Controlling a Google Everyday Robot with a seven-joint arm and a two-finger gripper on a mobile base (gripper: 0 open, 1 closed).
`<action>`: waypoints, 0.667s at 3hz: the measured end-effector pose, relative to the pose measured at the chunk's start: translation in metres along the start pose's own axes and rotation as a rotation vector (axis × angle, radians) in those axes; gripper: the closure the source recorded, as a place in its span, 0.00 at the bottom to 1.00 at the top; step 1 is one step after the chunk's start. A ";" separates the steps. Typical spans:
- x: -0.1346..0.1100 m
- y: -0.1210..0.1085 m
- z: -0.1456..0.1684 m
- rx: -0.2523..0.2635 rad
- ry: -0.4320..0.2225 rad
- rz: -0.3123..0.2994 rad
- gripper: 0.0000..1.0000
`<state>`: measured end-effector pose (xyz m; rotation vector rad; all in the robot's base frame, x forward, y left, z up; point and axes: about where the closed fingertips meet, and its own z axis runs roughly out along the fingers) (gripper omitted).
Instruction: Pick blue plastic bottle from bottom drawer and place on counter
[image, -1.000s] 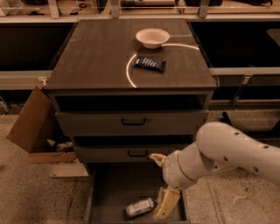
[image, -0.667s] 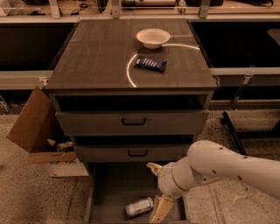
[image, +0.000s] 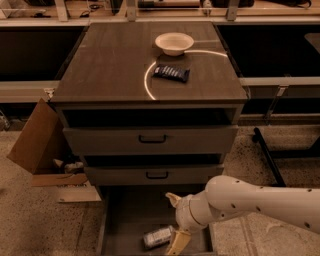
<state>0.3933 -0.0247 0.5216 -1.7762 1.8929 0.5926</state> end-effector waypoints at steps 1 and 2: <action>0.018 -0.009 0.021 -0.003 -0.008 -0.029 0.00; 0.046 -0.025 0.052 -0.014 -0.030 -0.090 0.00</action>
Offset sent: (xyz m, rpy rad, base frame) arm 0.0470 -0.0131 -0.1267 0.0561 -0.0852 0.1543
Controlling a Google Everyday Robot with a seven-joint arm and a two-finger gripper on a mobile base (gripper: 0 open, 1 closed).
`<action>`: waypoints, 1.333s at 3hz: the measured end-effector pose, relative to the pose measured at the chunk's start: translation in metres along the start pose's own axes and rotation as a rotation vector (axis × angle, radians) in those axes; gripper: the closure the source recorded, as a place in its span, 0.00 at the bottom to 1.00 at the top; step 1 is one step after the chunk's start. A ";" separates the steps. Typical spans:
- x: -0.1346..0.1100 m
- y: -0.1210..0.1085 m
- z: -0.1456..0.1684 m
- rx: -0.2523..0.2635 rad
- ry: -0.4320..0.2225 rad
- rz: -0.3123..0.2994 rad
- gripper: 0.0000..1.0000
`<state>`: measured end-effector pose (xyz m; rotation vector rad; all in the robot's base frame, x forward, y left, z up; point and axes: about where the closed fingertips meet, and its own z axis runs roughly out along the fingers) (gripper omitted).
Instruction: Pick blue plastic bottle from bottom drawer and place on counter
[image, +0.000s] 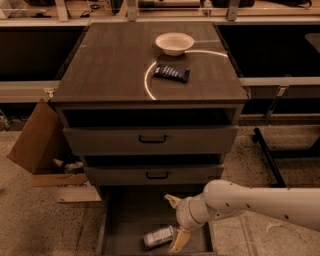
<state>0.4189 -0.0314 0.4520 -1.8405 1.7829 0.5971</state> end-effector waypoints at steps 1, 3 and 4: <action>0.029 -0.014 0.030 -0.002 -0.017 -0.054 0.00; 0.056 -0.030 0.067 -0.013 -0.023 -0.099 0.00; 0.069 -0.033 0.083 -0.027 -0.020 -0.155 0.00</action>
Offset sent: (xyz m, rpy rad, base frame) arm 0.0560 -0.0023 -0.1288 0.0095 -0.0855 0.1387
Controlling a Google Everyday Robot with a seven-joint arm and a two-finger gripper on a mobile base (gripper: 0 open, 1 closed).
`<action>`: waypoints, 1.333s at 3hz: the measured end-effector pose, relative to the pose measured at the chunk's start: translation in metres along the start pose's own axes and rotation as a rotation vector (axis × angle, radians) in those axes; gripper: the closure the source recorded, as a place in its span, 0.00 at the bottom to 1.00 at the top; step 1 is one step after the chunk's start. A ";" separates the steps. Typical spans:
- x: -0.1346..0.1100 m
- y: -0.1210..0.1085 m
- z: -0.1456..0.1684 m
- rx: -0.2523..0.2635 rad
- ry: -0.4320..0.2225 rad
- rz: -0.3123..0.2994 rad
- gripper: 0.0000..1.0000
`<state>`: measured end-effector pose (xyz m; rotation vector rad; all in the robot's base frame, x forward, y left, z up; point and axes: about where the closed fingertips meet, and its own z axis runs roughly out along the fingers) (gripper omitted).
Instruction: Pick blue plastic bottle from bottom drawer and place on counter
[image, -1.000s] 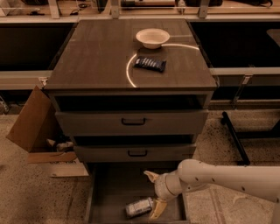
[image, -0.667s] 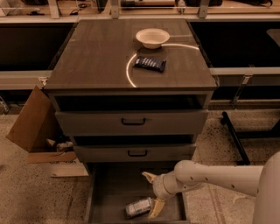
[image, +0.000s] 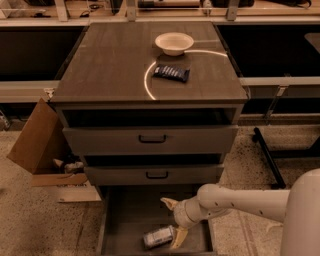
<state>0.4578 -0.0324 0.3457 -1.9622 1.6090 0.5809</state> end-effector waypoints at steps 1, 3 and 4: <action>0.026 -0.004 0.029 -0.029 -0.026 -0.091 0.00; 0.055 -0.018 0.072 -0.065 -0.074 -0.202 0.00; 0.071 -0.026 0.092 -0.082 -0.074 -0.229 0.00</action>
Offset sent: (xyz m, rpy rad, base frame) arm 0.0301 0.0053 -0.0879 0.0583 -0.0939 0.2144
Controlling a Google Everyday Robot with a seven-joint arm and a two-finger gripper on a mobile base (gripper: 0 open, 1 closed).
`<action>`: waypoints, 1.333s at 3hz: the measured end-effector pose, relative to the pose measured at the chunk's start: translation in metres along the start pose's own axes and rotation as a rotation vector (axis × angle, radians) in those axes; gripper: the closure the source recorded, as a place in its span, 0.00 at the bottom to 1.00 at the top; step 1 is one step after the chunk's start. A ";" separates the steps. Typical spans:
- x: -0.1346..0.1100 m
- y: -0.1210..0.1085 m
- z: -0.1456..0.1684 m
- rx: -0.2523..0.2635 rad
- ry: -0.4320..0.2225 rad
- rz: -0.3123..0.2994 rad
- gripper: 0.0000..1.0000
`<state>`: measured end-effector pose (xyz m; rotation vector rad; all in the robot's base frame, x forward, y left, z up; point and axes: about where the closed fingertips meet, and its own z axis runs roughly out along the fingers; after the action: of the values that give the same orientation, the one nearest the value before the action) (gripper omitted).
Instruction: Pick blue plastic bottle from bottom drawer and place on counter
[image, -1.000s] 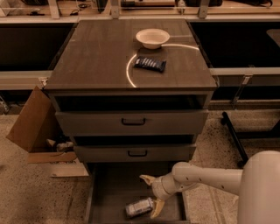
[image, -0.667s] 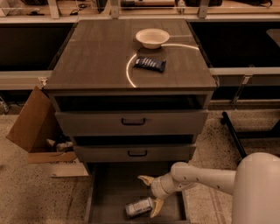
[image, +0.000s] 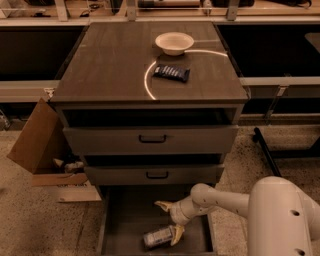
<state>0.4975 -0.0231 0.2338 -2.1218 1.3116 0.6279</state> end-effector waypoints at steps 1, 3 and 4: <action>0.016 -0.003 0.016 -0.015 0.018 -0.018 0.00; 0.042 -0.001 0.046 -0.028 0.061 -0.032 0.00; 0.052 0.001 0.061 -0.045 0.088 -0.038 0.00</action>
Offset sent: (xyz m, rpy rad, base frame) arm 0.0202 0.0016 -0.0667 -0.0814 -0.0445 0.0257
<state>0.5121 -0.0160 0.1557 -2.2284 1.3117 0.5582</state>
